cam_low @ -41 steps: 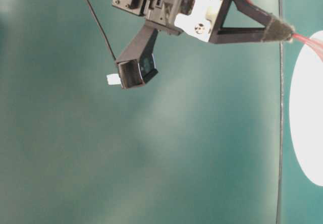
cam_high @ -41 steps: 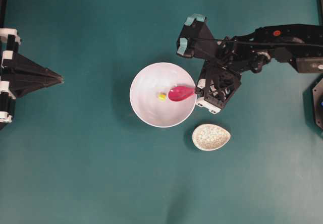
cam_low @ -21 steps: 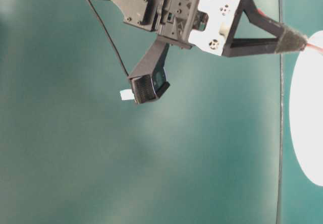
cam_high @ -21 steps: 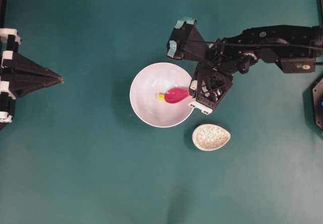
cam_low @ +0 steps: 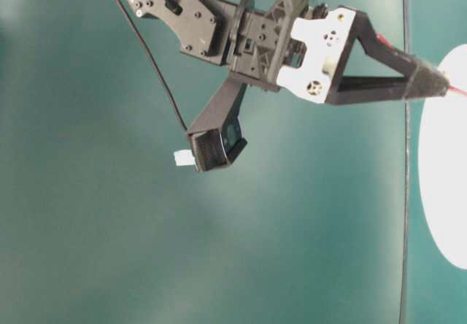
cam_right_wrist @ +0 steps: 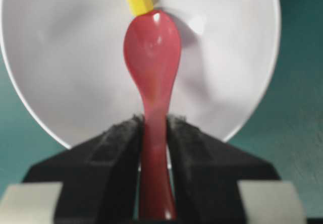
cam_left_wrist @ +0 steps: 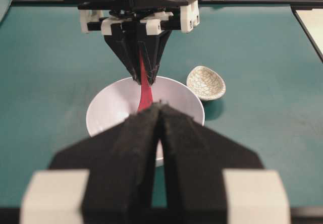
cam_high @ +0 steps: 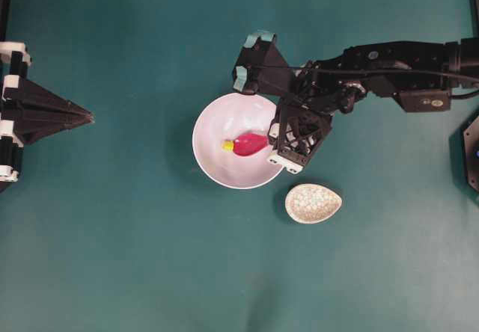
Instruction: Scoop the yellow hexagonal prism block from the bowl with a spoon using the right arm.
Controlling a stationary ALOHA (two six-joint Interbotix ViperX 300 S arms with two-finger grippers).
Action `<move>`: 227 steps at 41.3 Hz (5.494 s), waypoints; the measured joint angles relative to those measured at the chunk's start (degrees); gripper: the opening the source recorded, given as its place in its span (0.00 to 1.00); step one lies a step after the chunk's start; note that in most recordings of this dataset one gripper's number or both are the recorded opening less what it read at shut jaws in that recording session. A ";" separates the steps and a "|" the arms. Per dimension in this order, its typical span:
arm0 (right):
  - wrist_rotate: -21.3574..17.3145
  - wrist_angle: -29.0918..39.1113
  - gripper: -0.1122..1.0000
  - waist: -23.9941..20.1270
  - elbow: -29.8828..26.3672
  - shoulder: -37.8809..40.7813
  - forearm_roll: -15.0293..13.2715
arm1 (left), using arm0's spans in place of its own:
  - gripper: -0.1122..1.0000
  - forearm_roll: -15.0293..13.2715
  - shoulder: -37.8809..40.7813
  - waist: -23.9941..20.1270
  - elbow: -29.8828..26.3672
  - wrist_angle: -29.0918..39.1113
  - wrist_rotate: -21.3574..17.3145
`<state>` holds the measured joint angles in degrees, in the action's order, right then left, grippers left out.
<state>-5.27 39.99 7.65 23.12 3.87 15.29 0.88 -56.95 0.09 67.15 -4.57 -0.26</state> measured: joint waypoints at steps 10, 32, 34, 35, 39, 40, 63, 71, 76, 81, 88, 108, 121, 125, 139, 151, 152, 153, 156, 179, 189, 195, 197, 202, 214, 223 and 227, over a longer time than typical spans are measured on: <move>0.00 -2.02 0.31 0.00 -0.18 0.26 0.00 | 0.10 0.00 0.00 0.00 0.09 0.00 -0.09; -0.09 -7.91 0.31 -0.18 -0.18 0.26 0.00 | 0.10 0.00 0.00 0.00 0.09 0.00 -0.09; -0.18 -8.44 0.31 -0.18 -0.18 0.26 0.00 | 0.10 0.00 0.00 0.00 0.09 0.00 -0.09; -0.09 -8.53 0.31 -0.18 -0.18 0.26 0.09 | 0.10 0.00 -0.09 0.00 0.00 0.00 -0.09; -0.09 -9.49 0.31 -0.35 -0.18 0.26 0.09 | 0.10 0.00 0.00 0.00 0.00 0.00 0.00; -0.09 -9.76 0.31 -0.53 -0.09 0.26 0.00 | 0.10 0.00 -0.09 0.00 0.09 0.00 -0.09; -0.18 -22.06 0.31 -2.11 8.17 -3.69 1.58 | 0.10 0.00 -0.09 0.00 0.09 0.00 -0.09; -0.18 -27.33 0.31 -3.25 11.51 -5.62 1.58 | 0.10 0.00 0.00 0.00 0.09 0.00 -0.09; -0.18 -32.26 0.31 -3.87 13.89 -6.94 1.58 | 0.10 0.00 0.00 0.00 0.09 0.00 -0.09; -0.18 -37.09 0.31 -4.75 16.44 -8.35 1.58 | 0.10 0.00 0.00 0.00 0.09 0.00 -0.09; -0.44 -44.38 0.31 -5.80 19.95 -11.34 1.67 | 0.10 0.00 -0.09 0.00 0.09 0.00 -0.09; 0.35 -49.22 0.31 -5.71 22.24 -16.96 -0.53 | 0.10 0.00 -0.09 0.00 0.09 0.00 -0.09; 0.44 -49.83 0.31 -5.63 22.24 -17.05 -2.11 | 0.10 0.00 -0.35 0.00 0.09 -0.79 -0.09; 0.44 -49.83 0.31 -5.45 22.41 -17.40 -2.11 | 0.10 0.00 -0.35 0.00 0.09 -0.88 -0.09; 2.29 -49.75 0.31 -5.45 23.99 -21.01 -3.25 | 0.10 0.00 -0.44 0.00 0.00 -0.88 -0.09; 6.50 -47.55 0.31 -5.36 24.17 -23.47 -4.13 | 0.10 0.00 -0.44 0.00 0.09 -0.88 -0.09; 6.77 -47.46 0.30 -5.36 24.17 -23.47 -4.13 | 0.10 0.00 -0.44 0.00 0.00 -0.97 -0.09; 6.94 -47.37 0.31 -5.36 24.17 -23.47 -4.13 | 0.10 0.00 -0.44 0.00 0.09 -0.97 -0.09; 7.38 -47.20 0.31 -5.19 24.17 -23.47 -4.13 | 0.10 0.00 -0.44 0.00 0.09 -0.97 0.00; 7.21 -46.93 0.31 -3.52 24.17 -23.47 -4.13 | 0.10 0.00 -0.44 0.00 0.09 -0.88 0.00; 7.12 -46.85 0.31 -3.25 23.99 -23.47 -4.13 | 0.10 0.00 -0.44 0.00 0.09 -0.88 0.00; 7.12 -45.88 0.31 -3.16 23.99 -23.47 -4.04 | 0.10 0.00 -0.44 0.00 0.09 -1.14 0.00; 7.12 -45.53 0.31 -3.16 23.99 -23.47 -4.13 | 0.10 0.00 -0.44 0.00 0.09 -1.23 0.00; 7.12 -45.53 0.31 -3.25 23.99 -23.47 -4.04 | 0.10 0.00 -0.44 0.00 0.09 -1.23 0.44; 7.03 -45.88 0.31 -3.25 24.08 -23.47 -2.90 | 0.10 0.00 -0.44 0.00 0.09 -1.23 0.44; 7.03 -45.88 0.31 -3.16 23.99 -23.47 -2.81 | 0.10 0.00 -0.44 0.00 0.09 -1.23 0.44; 7.03 -45.88 0.31 -3.16 24.08 -23.47 -2.55 | 0.10 0.00 -0.44 0.00 0.09 -1.23 0.44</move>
<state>1.76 -5.89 4.48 47.20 -19.60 12.74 0.88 -57.39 0.09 67.24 -5.80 0.18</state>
